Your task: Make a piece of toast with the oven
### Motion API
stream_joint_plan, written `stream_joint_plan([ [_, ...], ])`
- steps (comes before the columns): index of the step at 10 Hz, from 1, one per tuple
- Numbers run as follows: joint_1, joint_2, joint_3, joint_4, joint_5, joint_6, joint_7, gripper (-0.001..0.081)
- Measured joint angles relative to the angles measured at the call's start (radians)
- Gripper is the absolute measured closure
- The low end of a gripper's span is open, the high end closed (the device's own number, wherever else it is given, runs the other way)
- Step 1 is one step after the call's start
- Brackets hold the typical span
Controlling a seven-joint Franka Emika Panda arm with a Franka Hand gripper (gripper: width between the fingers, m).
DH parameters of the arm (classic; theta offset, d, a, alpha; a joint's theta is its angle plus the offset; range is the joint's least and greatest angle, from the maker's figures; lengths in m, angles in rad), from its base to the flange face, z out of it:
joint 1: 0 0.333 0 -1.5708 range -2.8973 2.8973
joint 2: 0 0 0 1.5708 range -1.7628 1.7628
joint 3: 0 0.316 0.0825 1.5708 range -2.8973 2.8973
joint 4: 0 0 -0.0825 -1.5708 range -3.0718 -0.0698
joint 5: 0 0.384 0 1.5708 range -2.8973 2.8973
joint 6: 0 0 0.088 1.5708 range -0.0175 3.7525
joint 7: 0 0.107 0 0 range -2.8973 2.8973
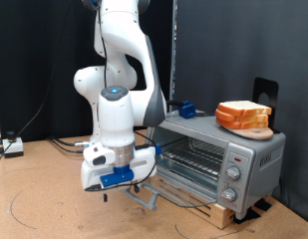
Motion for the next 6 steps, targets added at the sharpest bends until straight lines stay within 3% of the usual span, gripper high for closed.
stream_joint_plan([
  [3, 0.000, 0.083, 0.007, 0.024, 0.032, 0.034, -0.003, 0.0002],
  [6, -0.022, 0.102, 0.026, 0.034, 0.095, 0.036, -0.076, 0.0002],
])
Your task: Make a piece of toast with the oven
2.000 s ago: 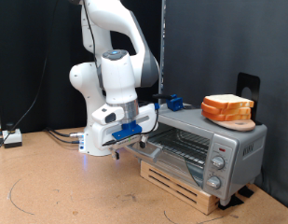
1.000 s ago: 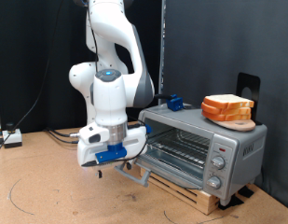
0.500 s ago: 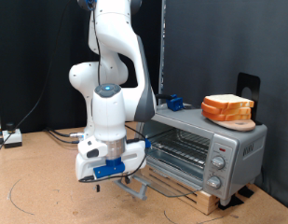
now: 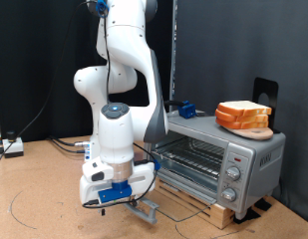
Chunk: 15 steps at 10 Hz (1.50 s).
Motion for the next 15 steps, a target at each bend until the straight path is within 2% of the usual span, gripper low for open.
stream_joint_plan([
  [3, -0.012, -0.036, -0.012, -0.002, -0.006, -0.039, -0.034, 0.0002],
  [5, -0.012, -0.073, -0.038, -0.013, -0.051, -0.067, -0.035, 0.0002],
  [9, -0.011, -0.189, -0.124, -0.079, -0.284, -0.080, 0.004, 0.0002],
  [10, -0.011, -0.187, -0.119, -0.079, -0.258, -0.080, -0.008, 0.0002],
  [12, -0.012, -0.204, -0.094, -0.066, -0.071, -0.204, -0.191, 0.0002],
  [13, -0.012, -0.232, -0.086, -0.061, -0.002, -0.278, -0.262, 0.0002],
  [15, -0.011, -0.305, -0.081, -0.060, 0.107, -0.376, -0.374, 0.0002],
])
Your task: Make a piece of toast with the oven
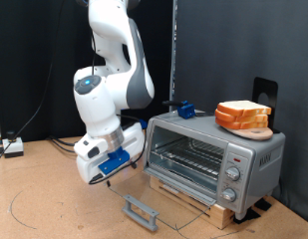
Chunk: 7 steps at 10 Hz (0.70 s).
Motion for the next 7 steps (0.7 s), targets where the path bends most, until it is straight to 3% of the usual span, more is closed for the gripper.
stream_joint_plan([
  [2, 0.000, -0.074, 0.001, 0.002, 0.054, -0.076, -0.028, 0.0002],
  [7, 0.000, -0.245, 0.024, 0.010, 0.029, -0.264, 0.020, 0.0002],
])
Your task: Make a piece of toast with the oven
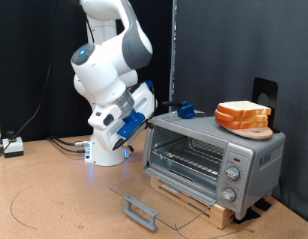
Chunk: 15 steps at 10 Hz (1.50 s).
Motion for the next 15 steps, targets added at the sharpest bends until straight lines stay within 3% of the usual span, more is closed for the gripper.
stream_joint_plan([
  [2, -0.005, -0.066, 0.034, -0.009, -0.080, -0.020, 0.098, 0.0002],
  [3, -0.004, -0.063, 0.031, -0.009, -0.062, -0.020, 0.085, 0.0002],
  [5, 0.023, -0.069, 0.022, -0.004, 0.084, -0.043, -0.044, 0.0002],
  [7, 0.066, -0.099, 0.018, 0.010, 0.195, -0.137, -0.203, 0.0002],
  [10, 0.115, -0.155, 0.020, 0.031, 0.207, -0.320, -0.434, 0.0002],
  [11, 0.127, -0.176, 0.027, 0.035, 0.187, -0.371, -0.468, 0.0002],
  [13, 0.130, -0.187, 0.054, 0.072, 0.115, -0.522, -0.371, 0.0002],
  [15, 0.132, -0.194, 0.058, 0.060, 0.146, -0.459, -0.441, 0.0002],
])
